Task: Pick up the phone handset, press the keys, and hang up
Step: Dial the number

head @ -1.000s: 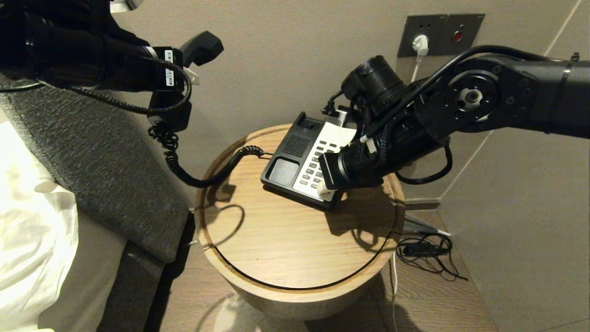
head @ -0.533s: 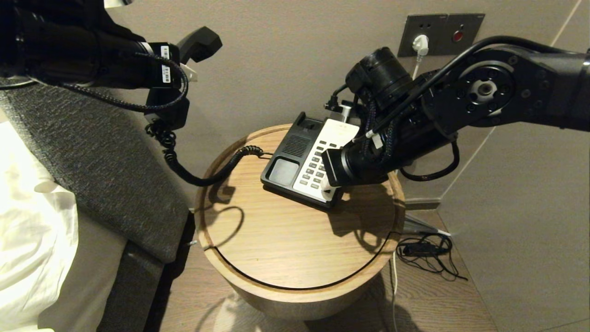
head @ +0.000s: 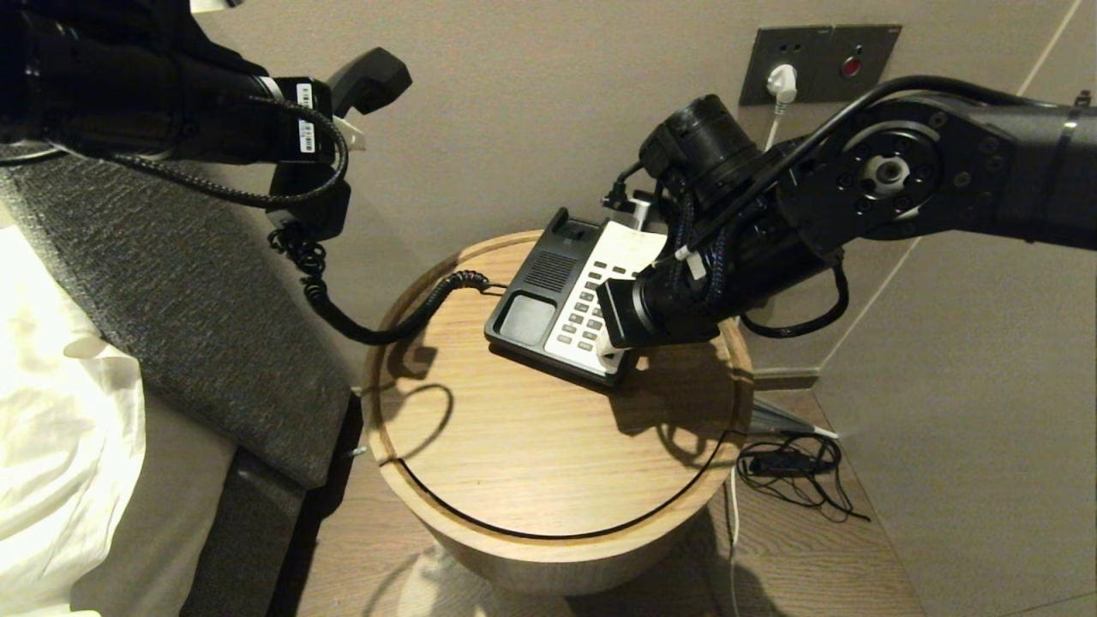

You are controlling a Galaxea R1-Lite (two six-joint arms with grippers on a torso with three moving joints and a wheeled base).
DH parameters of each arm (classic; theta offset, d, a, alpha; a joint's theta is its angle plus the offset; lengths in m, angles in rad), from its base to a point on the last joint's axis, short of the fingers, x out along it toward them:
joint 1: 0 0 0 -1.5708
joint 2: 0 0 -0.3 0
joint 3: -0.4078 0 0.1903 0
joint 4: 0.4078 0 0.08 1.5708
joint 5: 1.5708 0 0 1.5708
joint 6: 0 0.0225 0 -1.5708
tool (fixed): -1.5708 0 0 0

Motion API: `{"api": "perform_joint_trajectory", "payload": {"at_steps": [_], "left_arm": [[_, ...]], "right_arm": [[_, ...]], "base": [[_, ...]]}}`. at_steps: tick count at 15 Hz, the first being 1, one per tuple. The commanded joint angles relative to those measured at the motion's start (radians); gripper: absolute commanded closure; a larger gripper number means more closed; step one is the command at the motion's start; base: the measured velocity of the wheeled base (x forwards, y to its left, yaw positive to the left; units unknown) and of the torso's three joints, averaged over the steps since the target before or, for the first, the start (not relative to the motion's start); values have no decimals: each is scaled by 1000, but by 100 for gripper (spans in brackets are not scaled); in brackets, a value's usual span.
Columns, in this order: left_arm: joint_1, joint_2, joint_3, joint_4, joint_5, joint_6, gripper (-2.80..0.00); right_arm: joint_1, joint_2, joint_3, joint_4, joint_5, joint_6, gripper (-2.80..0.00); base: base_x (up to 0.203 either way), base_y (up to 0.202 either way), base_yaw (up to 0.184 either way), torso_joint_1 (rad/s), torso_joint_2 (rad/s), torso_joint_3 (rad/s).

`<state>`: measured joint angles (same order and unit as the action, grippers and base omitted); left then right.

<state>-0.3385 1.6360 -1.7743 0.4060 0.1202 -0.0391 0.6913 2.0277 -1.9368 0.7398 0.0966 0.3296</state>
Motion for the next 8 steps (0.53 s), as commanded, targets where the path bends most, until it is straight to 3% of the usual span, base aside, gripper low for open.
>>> {"api": "perform_joint_trajectory", "payload": {"at_steps": [1, 8], "left_arm": [[1, 4, -1, 2, 1, -1, 0], [1, 4, 1, 2, 1, -4, 0]], "right_arm": [[-1, 6, -1, 4, 2, 2, 0], [-1, 15, 2, 4, 0, 0, 0]], "base": [[0, 0, 0, 0, 0, 0], [0, 0, 0, 0, 0, 0]]}}
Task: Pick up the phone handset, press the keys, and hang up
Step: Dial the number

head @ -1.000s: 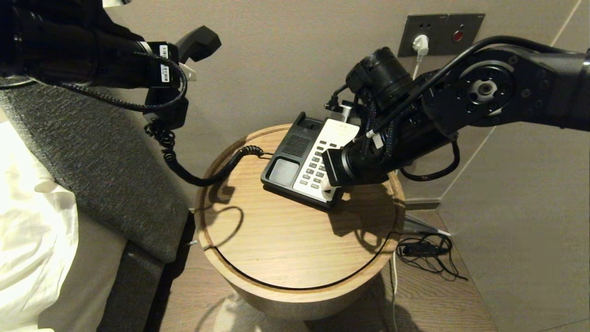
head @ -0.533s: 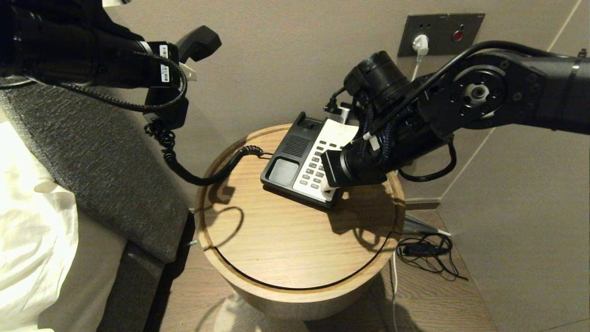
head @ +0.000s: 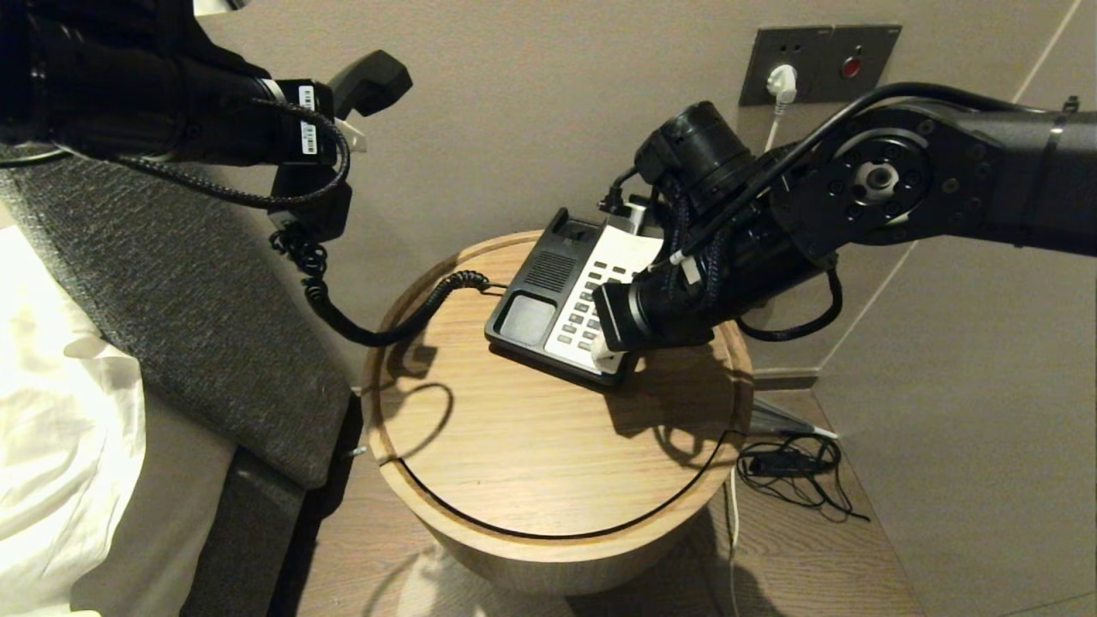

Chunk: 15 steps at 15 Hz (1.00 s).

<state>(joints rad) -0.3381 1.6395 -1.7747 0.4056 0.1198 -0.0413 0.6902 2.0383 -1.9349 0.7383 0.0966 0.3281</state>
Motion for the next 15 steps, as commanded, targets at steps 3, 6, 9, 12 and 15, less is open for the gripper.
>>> {"api": "perform_joint_trajectory", "payload": {"at_steps": [3, 6, 9, 12, 15], "left_arm": [[1, 0, 1, 2, 1, 0, 0], [1, -8, 1, 4, 1, -2, 0], [1, -20, 11, 4, 1, 0, 0], [1, -26, 21, 3, 1, 0, 0], [1, -24, 20, 2, 1, 0, 0]], "right_arm": [[0, 6, -1, 6, -5, 2, 0], [5, -11, -1, 6, -5, 2, 0], [13, -20, -1, 14, -8, 0, 0], [12, -27, -1, 18, -19, -3, 0], [12, -27, -1, 13, -32, -11, 0]], "base": [[0, 0, 0, 0, 0, 0], [0, 0, 0, 0, 0, 0], [0, 0, 0, 0, 0, 0], [0, 0, 0, 0, 0, 0], [0, 0, 0, 0, 0, 0]]}}
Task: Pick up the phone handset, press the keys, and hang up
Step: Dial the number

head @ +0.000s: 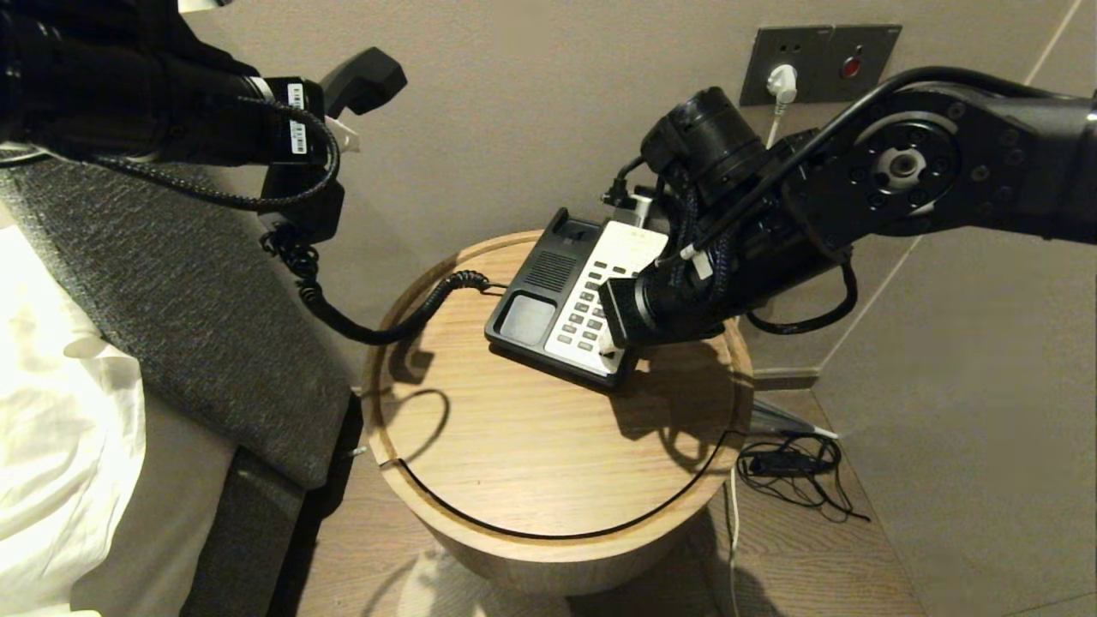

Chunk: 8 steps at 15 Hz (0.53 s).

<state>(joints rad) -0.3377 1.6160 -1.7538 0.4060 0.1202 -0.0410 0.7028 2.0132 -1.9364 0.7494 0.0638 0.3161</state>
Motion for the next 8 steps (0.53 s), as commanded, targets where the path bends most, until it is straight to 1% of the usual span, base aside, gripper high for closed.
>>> {"api": "perform_joint_trajectory", "payload": {"at_steps": [1, 8], "left_arm": [[0, 1, -1, 2, 1, 0, 0], [0, 4, -1, 2, 1, 0, 0]], "right_arm": [[0, 3, 0, 1, -1, 0, 0], [-2, 15, 0, 8, -2, 0, 0]], "base": [[0, 0, 0, 0, 0, 0], [0, 0, 0, 0, 0, 0]]}}
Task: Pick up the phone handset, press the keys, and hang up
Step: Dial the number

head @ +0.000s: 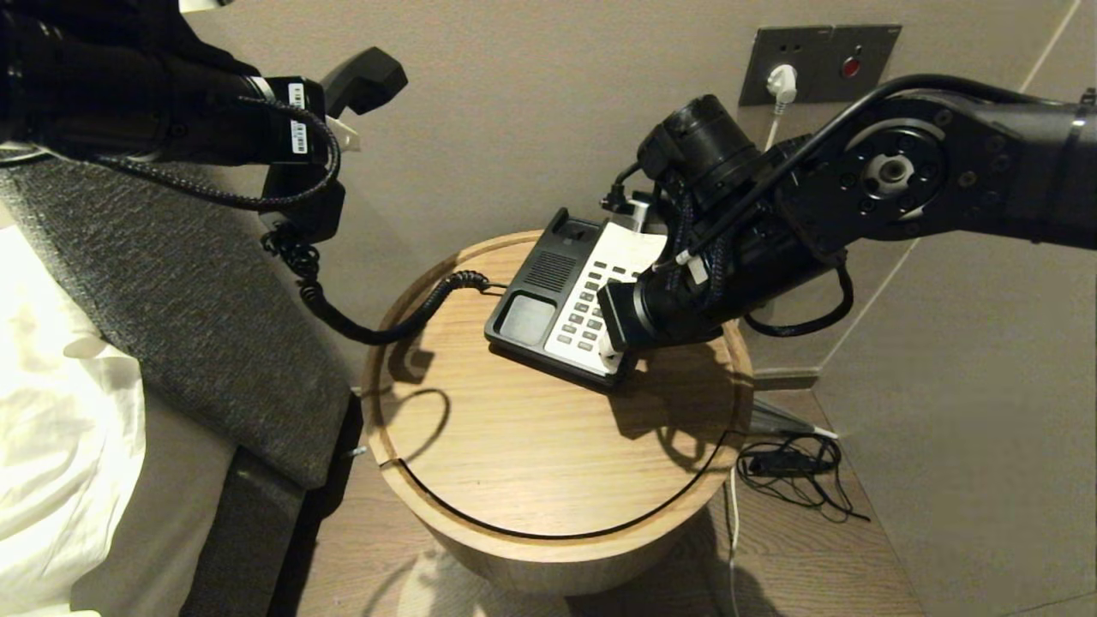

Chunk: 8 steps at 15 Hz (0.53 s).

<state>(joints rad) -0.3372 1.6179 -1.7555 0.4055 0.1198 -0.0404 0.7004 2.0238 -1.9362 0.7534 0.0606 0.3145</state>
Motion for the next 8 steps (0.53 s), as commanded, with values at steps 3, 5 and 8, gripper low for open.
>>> {"api": "perform_joint_trajectory", "payload": {"at_steps": [3, 5, 8], "left_arm": [[0, 5, -2, 3, 1, -1, 0], [0, 6, 1, 3, 1, -3, 0], [0, 10, -1, 3, 1, -3, 0]], "right_arm": [[1, 13, 0, 3, -21, -6, 0], [1, 15, 0, -2, -22, -6, 0], [-1, 19, 2, -6, -22, -8, 0]], "base": [[0, 0, 0, 0, 0, 0], [0, 0, 0, 0, 0, 0], [0, 0, 0, 0, 0, 0]]}}
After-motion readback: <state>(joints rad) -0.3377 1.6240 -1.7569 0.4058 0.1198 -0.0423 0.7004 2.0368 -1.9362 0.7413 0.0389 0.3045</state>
